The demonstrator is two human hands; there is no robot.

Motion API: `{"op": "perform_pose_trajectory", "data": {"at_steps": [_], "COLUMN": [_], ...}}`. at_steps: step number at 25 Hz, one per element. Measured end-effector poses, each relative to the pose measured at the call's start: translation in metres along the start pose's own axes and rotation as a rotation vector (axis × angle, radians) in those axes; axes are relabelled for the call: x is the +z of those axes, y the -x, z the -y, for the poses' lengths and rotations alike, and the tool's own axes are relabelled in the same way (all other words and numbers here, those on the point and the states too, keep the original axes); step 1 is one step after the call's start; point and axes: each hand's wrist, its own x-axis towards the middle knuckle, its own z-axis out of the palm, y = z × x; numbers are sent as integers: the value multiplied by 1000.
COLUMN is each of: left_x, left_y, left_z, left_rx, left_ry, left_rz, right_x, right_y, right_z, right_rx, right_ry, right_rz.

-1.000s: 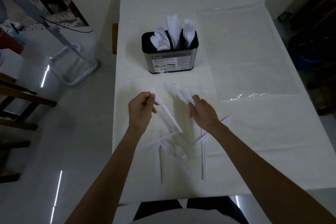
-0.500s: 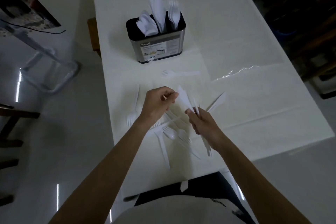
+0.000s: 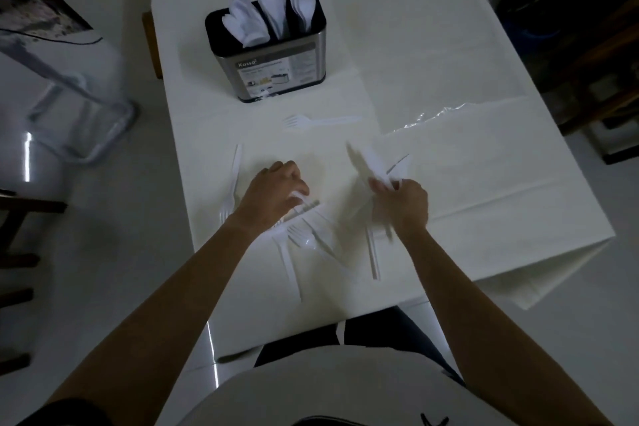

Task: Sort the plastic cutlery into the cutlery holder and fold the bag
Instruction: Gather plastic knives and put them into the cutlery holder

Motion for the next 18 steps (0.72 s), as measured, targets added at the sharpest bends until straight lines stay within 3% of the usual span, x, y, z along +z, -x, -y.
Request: {"op": "perform_pose_trajectory", "data": {"at_steps": [7,10,13,18], "left_x": [-12,-25,-44,-68], "left_y": [-13,-15,-9,16], "left_z": [-1,5,5,15], "left_rx": [-18,-120,-247,-375], "left_ry": [-60,177,494,780], "left_rz": [49,64,55,-18], "right_x": [-17,-18,-11,-3], "right_y": [-4,23,49,52], "right_z": [-5,-27,-34,-27], "right_rx": [-136,-184,-180,-218], "right_ry": [140,141,304,426], "right_rz": [71,114,142,154]}}
